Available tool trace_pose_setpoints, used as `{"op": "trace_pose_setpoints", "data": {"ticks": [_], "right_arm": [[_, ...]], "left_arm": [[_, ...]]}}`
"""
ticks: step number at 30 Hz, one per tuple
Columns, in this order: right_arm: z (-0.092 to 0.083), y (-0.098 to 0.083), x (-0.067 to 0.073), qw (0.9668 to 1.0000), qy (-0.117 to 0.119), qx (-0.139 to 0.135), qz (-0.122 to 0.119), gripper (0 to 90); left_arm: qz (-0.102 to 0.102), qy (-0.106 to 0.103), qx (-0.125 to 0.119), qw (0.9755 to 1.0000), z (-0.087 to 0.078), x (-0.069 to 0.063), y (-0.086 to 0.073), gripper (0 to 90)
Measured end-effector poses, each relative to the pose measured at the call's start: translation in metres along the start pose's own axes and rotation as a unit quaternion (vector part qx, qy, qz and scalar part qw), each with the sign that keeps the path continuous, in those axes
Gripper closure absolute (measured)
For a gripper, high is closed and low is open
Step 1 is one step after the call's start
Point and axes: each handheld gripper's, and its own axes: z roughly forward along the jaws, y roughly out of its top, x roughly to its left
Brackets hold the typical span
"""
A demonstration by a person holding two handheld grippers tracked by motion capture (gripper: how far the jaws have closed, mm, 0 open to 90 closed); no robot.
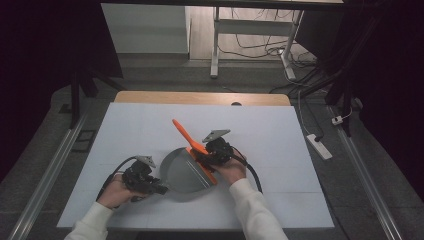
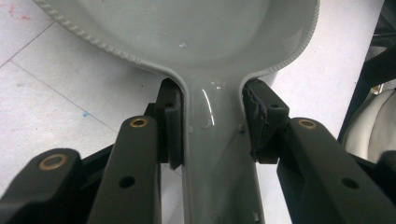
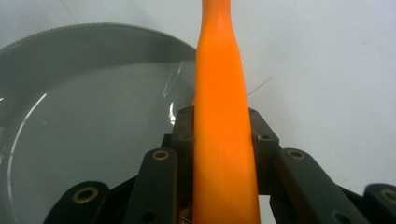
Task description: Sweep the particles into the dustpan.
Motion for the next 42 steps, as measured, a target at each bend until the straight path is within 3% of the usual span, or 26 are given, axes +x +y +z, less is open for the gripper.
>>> {"op": "trace_pose_setpoints", "data": {"ticks": [4, 11, 13, 18, 21, 26, 33, 42], "right_arm": [[-0.002, 0.001, 0.006, 0.9997, 0.021, -0.016, 0.004, 70.2], [-0.003, 0.005, 0.021, 0.9981, 0.051, -0.031, -0.016, 70.2], [-0.007, 0.006, 0.021, 0.9981, 0.044, -0.04, -0.018, 70.2], [-0.029, 0.005, 0.008, 0.9973, 0.02, -0.07, 0.006, 70.2], [-0.034, 0.004, 0.004, 0.9971, 0.007, -0.075, 0.008, 70.1], [-0.039, -0.002, -0.004, 0.9974, -0.012, -0.069, 0.015, 70.1], [-0.038, -0.012, -0.008, 0.9981, -0.018, -0.055, 0.021, 70.1], [-0.037, -0.031, -0.013, 0.998, -0.042, -0.029, 0.035, 70.2]], "left_arm": [[0.0, 0.0, 0.0, 1.0, 0.0, 0.0, 0.0, 62.0], [0.001, 0.0, 0.001, 1.0, 0.0, 0.0, 0.0, 62.0], [0.001, 0.0, 0.0, 1.0, 0.0, 0.0, -0.001, 62.0], [0.0, -0.001, -0.001, 1.0, 0.0, 0.0, -0.001, 62.0], [0.001, 0.0, -0.001, 1.0, 0.0, 0.0, -0.001, 62.0], [0.001, 0.0, -0.001, 1.0, 0.0, 0.0, -0.001, 62.0], [0.003, 0.0, 0.001, 1.0, 0.0, 0.001, -0.002, 61.9], [0.007, -0.001, 0.001, 1.0, -0.003, 0.0, -0.003, 62.0]]}}
